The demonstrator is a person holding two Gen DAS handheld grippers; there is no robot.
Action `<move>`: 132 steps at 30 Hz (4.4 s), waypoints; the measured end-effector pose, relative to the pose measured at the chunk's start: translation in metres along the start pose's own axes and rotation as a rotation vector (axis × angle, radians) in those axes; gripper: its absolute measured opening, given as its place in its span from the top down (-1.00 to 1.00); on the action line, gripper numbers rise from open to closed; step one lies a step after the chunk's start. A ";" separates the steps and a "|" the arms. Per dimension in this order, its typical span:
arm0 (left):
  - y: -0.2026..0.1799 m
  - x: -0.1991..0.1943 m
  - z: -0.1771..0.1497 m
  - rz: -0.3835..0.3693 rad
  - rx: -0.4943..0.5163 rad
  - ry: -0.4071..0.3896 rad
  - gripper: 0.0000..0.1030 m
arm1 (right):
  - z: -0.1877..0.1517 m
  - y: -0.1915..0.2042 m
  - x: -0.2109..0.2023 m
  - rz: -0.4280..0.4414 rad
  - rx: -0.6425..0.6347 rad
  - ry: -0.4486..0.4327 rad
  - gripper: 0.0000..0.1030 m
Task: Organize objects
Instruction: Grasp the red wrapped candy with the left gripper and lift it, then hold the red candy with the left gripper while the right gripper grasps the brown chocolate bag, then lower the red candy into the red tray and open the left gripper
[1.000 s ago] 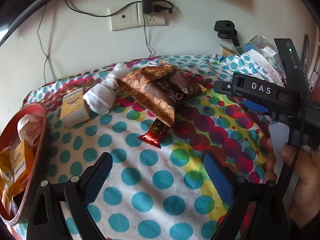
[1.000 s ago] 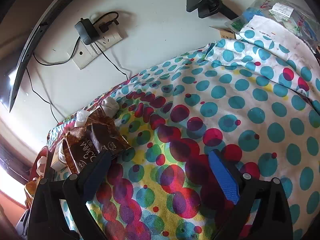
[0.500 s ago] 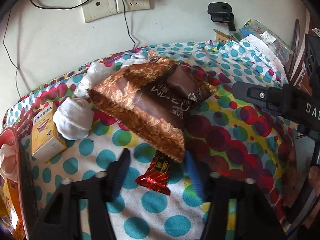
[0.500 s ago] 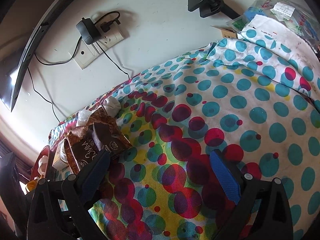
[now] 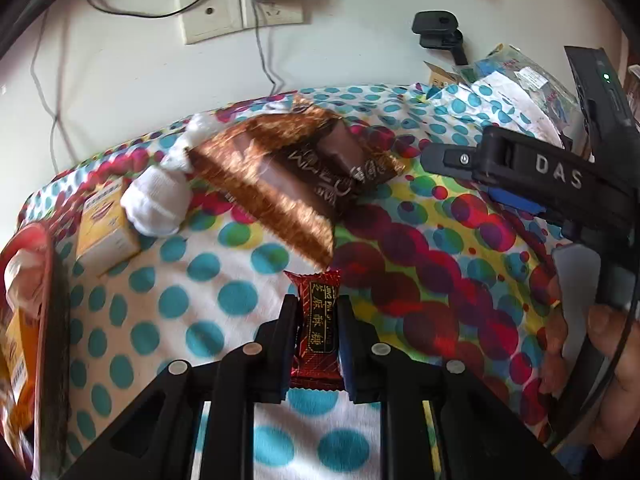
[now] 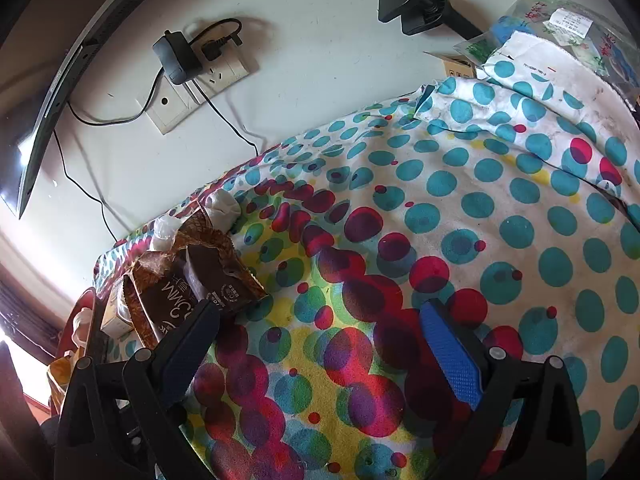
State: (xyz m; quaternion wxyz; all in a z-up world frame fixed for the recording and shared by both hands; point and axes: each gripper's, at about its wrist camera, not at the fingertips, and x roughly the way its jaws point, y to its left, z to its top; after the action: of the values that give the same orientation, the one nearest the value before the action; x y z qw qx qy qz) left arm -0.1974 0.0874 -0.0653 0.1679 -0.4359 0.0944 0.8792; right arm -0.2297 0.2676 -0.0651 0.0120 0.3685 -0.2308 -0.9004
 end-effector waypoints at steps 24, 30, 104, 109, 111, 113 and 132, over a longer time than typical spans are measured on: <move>0.070 -0.091 -0.068 0.233 -0.237 -0.129 0.63 | -0.017 0.086 -0.013 -0.051 -0.472 -0.048 -0.97; 0.090 -0.124 -0.092 0.258 -0.298 -0.168 0.63 | -0.026 0.128 -0.003 -0.041 -0.604 -0.010 -0.97; 0.314 -0.111 -0.037 0.651 -0.514 -0.019 0.63 | 0.008 0.091 0.038 -0.125 -0.355 0.015 -0.46; 0.328 -0.088 -0.034 0.666 -0.510 0.027 0.62 | 0.009 0.092 0.038 -0.126 -0.357 0.017 -0.46; 0.335 -0.079 -0.034 0.667 -0.524 0.043 0.62 | 0.009 0.092 0.038 -0.128 -0.359 0.019 -0.46; 0.343 -0.072 -0.034 0.667 -0.536 0.060 0.62 | 0.009 0.092 0.038 -0.129 -0.360 0.020 -0.46; 0.385 -0.058 -0.046 0.587 -0.643 0.106 -0.58 | 0.009 0.095 0.040 -0.145 -0.371 0.024 -0.47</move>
State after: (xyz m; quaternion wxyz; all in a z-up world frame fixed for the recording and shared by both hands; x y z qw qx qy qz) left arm -0.2768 -0.2955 -0.0392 -0.2383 -0.4652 -0.0557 0.8507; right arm -0.2795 0.1786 -0.0454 0.0178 0.3864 -0.0337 -0.9215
